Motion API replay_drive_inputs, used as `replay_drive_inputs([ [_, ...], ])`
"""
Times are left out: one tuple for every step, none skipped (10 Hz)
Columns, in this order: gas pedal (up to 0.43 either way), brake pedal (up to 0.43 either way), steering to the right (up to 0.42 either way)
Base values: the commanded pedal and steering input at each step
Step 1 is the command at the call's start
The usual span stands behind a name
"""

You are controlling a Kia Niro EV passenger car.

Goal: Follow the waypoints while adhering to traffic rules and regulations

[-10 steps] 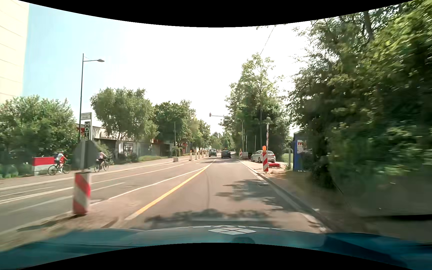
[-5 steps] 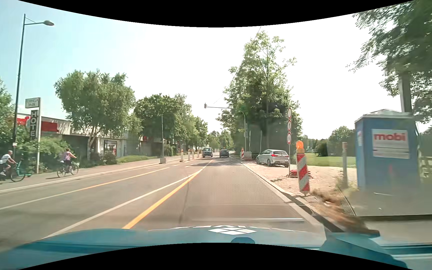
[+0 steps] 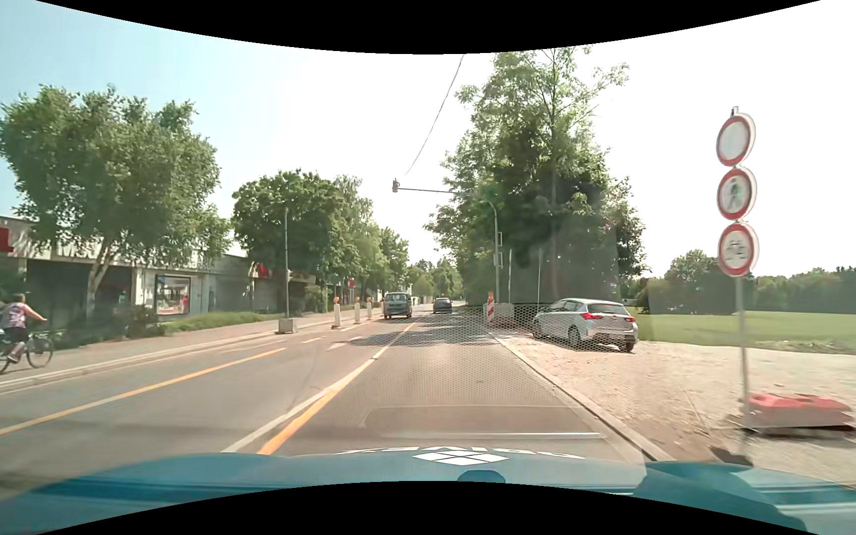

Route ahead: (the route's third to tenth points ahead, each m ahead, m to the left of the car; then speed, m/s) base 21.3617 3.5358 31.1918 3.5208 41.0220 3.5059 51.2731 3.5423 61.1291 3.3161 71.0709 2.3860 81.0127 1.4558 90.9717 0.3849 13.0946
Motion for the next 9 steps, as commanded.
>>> replay_drive_inputs([
  [0.087,0.0,-0.006],
  [0.087,0.0,-0.005],
  [0.087,0.0,-0.004],
  [0.087,0.0,-0.003],
  [0.087,0.0,-0.002],
  [0.087,0.0,-0.002],
  [0.087,0.0,-0.001],
  [0.087,0.0,-0.001],
  [0.087,0.0,-0.001],
])
